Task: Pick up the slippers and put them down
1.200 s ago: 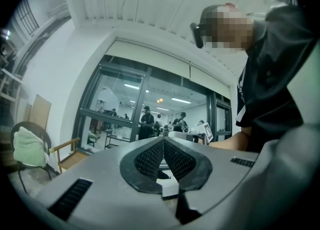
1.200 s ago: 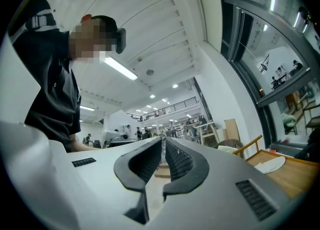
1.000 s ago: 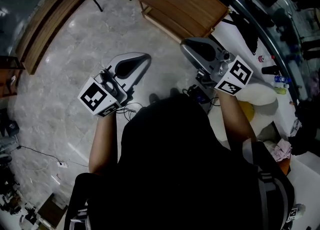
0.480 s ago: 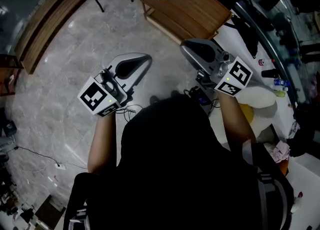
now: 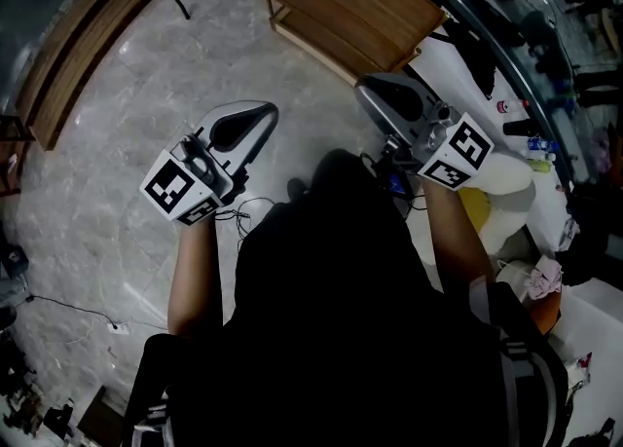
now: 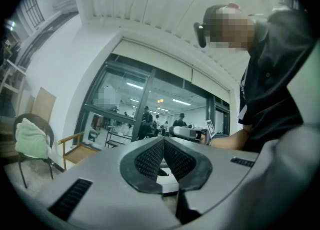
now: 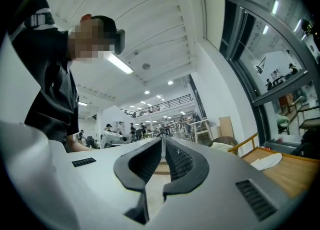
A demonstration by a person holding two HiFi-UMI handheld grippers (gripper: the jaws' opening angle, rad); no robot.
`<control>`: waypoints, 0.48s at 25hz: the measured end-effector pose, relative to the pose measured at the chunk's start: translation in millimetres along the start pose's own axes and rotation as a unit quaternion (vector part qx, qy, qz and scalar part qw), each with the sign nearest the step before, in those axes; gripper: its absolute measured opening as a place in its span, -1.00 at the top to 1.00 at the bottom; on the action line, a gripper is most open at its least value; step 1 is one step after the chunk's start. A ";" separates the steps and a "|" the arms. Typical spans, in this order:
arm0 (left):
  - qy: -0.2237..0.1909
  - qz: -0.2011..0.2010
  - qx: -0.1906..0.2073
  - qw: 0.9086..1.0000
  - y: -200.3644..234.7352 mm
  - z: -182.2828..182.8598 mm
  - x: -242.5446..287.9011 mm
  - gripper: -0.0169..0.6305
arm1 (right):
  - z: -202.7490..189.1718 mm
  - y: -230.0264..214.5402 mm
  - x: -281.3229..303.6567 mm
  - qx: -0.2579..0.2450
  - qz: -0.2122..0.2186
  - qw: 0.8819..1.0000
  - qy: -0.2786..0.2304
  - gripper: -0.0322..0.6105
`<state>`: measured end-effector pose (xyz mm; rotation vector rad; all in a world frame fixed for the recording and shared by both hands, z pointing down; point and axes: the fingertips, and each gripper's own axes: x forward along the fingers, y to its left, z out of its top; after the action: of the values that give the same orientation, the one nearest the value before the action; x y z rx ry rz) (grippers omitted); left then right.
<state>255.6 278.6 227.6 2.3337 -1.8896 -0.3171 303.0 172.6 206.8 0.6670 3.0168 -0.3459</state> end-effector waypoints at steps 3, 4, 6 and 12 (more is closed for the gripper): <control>-0.006 -0.004 -0.008 1.000 3.7 -4.5 5.1 0.91 | -4.6 -2.2 -5.9 0.005 -0.007 1.000 0.006 0.79; -0.005 -0.005 -0.009 1.000 4.2 -6.5 8.3 0.91 | -5.5 -4.0 -8.1 0.005 -0.009 1.000 0.007 0.79; 0.002 -0.006 -0.004 1.000 5.5 -12.0 16.4 0.91 | -6.4 -10.5 -11.9 0.006 -0.013 1.000 0.008 0.79; 0.021 -0.006 -0.003 1.000 24.0 -18.2 37.5 0.91 | -4.3 -45.0 -4.6 0.015 -0.012 1.000 -0.005 0.79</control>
<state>244.5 236.2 247.5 2.3294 -1.8538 -0.2738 288.3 131.9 220.7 0.6312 3.0185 -0.3939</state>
